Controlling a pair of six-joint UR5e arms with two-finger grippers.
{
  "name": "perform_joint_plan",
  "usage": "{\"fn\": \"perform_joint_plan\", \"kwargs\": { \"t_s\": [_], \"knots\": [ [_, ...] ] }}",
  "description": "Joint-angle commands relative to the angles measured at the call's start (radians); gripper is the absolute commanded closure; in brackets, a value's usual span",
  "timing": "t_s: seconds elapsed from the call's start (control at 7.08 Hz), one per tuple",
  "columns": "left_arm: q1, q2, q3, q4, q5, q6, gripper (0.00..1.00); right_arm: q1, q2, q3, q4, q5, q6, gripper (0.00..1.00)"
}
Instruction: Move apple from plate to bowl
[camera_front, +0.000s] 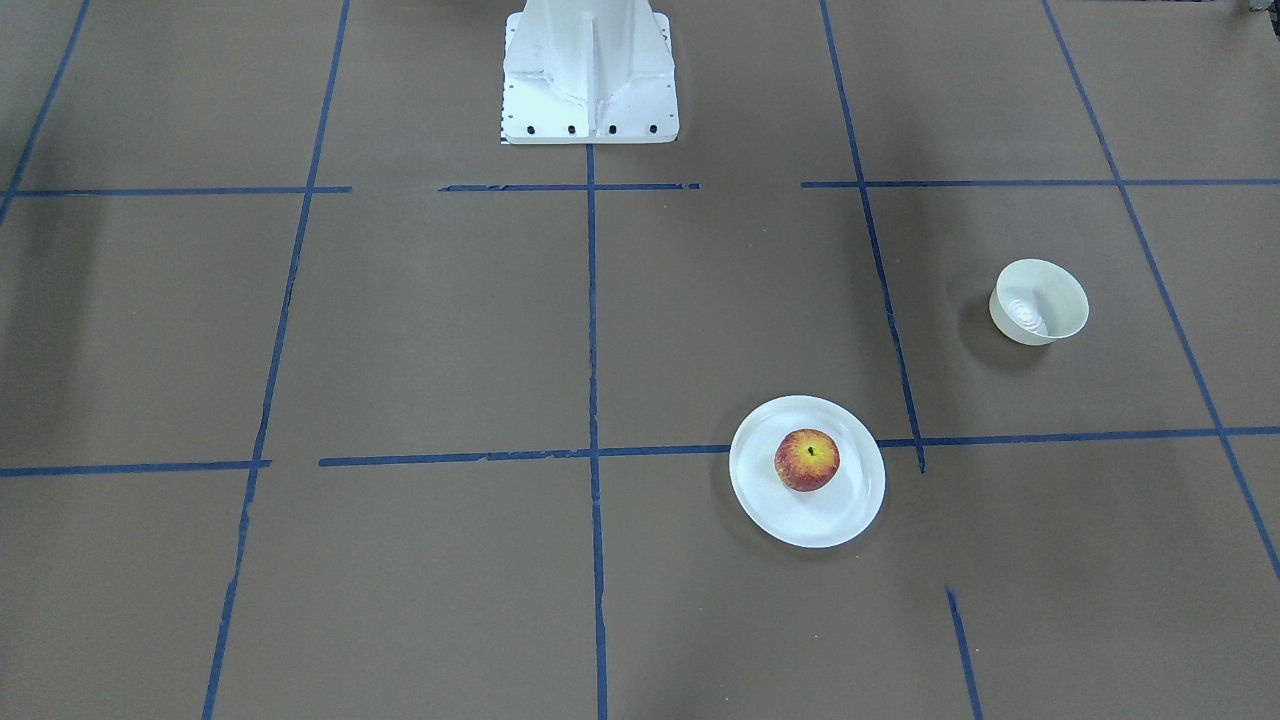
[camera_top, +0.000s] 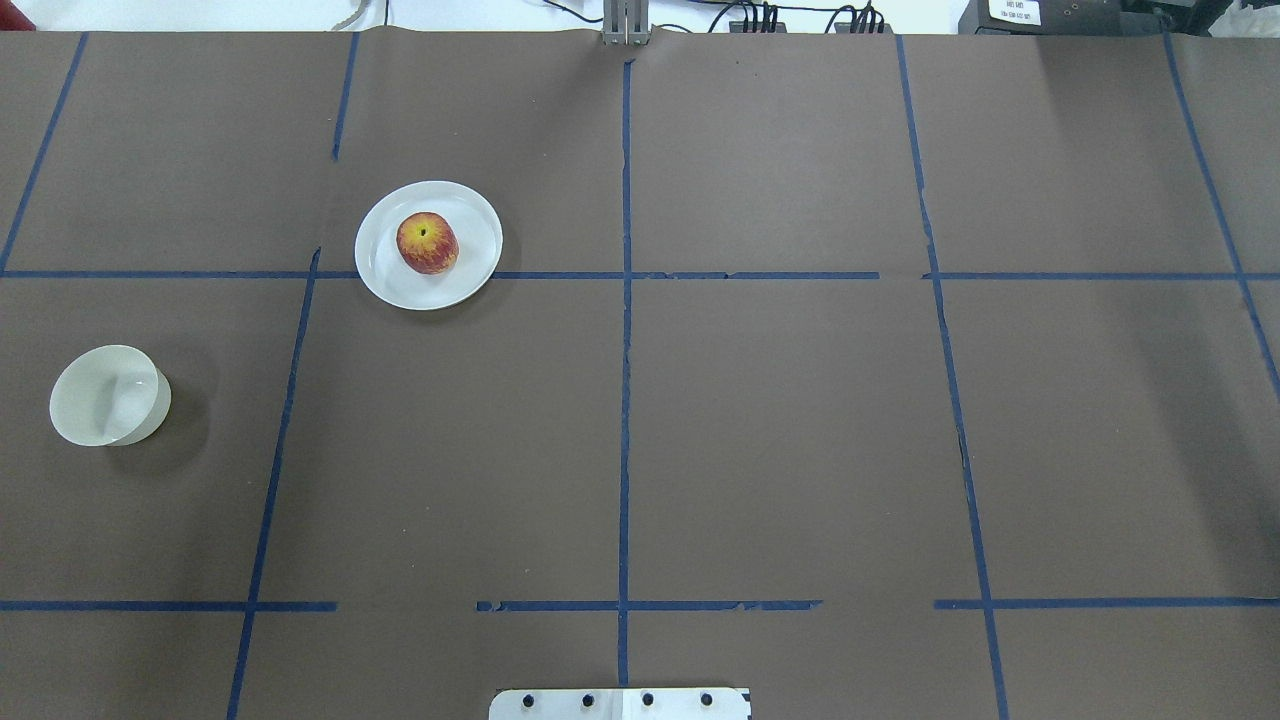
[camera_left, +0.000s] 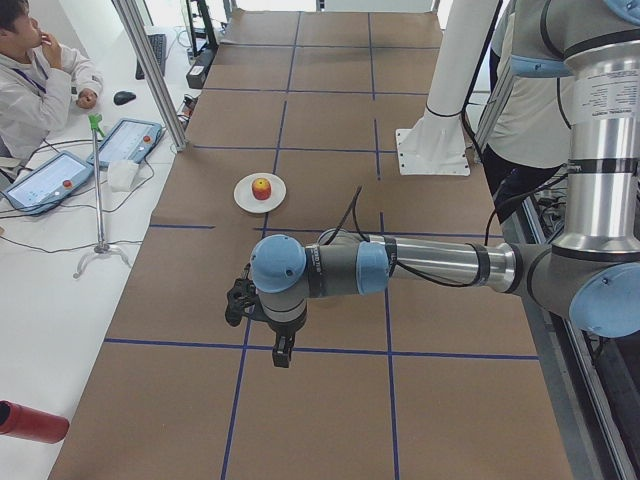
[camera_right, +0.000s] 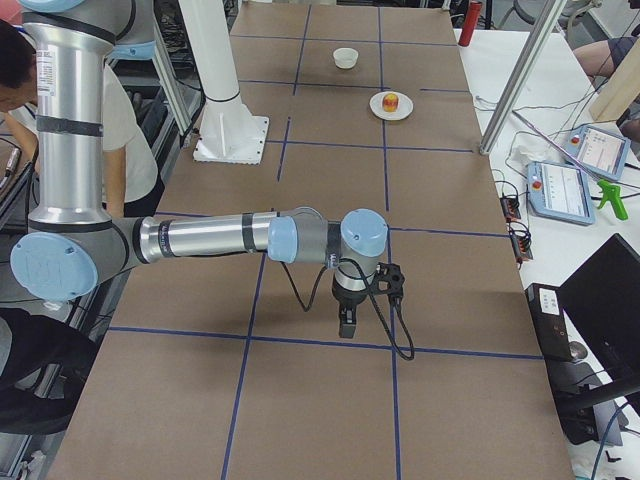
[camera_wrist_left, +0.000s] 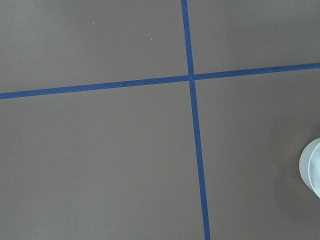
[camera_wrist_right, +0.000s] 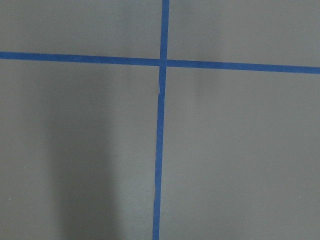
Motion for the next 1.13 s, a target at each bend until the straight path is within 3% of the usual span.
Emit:
{"fn": "perform_joint_plan", "kwargs": {
  "t_s": [0.0, 0.42, 0.56, 0.71, 0.99],
  "knots": [
    [0.0, -0.022, 0.009, 0.009, -0.035, -0.012, 0.0, 0.0, 0.0, 0.002, 0.0, 0.0, 0.0, 0.0],
    [-0.002, 0.048, 0.0, -0.002, -0.055, -0.005, 0.0, 0.0, 0.0, 0.0, 0.0, 0.0, -0.001, 0.0],
    [0.005, 0.061, -0.009, -0.11, -0.055, -0.009, 0.0, 0.0, 0.0, 0.0, 0.0, 0.0, 0.0, 0.0],
    [0.056, 0.061, -0.029, -0.22, -0.081, -0.149, 0.0, 0.0, 0.0, 0.0, 0.0, 0.0, 0.0, 0.0],
    [0.345, -0.003, -0.104, -0.395, -0.089, -0.619, 0.0, 0.0, 0.0, 0.0, 0.0, 0.0, 0.0, 0.0]
  ]
}}
